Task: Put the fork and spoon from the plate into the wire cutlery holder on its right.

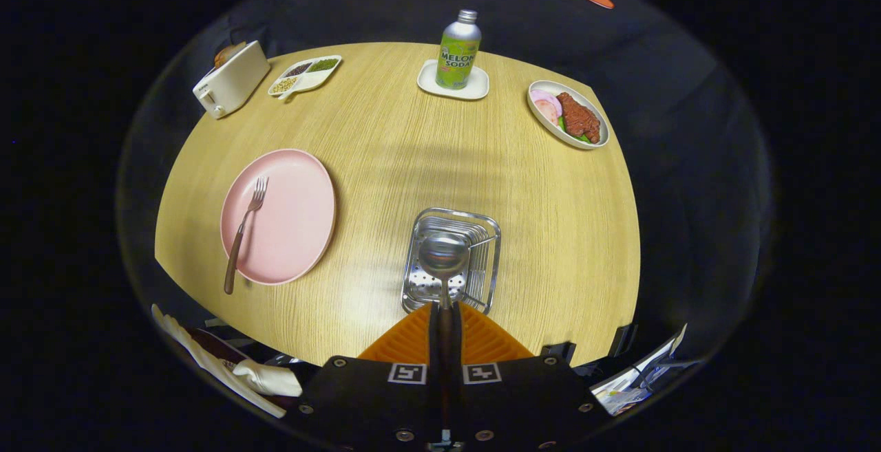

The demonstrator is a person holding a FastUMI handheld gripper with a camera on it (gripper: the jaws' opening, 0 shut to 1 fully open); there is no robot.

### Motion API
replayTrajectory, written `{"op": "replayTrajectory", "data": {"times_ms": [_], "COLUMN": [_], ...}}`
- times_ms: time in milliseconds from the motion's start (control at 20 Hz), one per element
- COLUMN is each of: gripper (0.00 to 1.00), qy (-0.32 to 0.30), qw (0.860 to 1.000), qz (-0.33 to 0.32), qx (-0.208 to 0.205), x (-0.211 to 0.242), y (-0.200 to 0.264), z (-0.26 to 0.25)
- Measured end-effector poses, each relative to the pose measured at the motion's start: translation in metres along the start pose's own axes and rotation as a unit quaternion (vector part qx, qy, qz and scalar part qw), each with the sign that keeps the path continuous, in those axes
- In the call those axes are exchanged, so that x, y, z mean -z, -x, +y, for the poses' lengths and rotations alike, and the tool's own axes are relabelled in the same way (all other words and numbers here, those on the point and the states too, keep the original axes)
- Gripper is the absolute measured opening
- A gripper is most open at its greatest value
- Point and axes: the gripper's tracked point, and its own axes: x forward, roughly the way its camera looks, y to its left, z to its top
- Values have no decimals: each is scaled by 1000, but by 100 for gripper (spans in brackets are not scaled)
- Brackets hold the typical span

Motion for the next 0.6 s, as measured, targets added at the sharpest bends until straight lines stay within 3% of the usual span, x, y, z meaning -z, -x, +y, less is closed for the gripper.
{"op": "replayTrajectory", "data": {"times_ms": [400, 600], "gripper": [13, 25], "qy": [2, -8], "qw": [1000, 999], "qz": [7, -29], "qx": [6, 14], "x": [-12, -25], "y": [-3, 10], "z": [-4, -8]}}
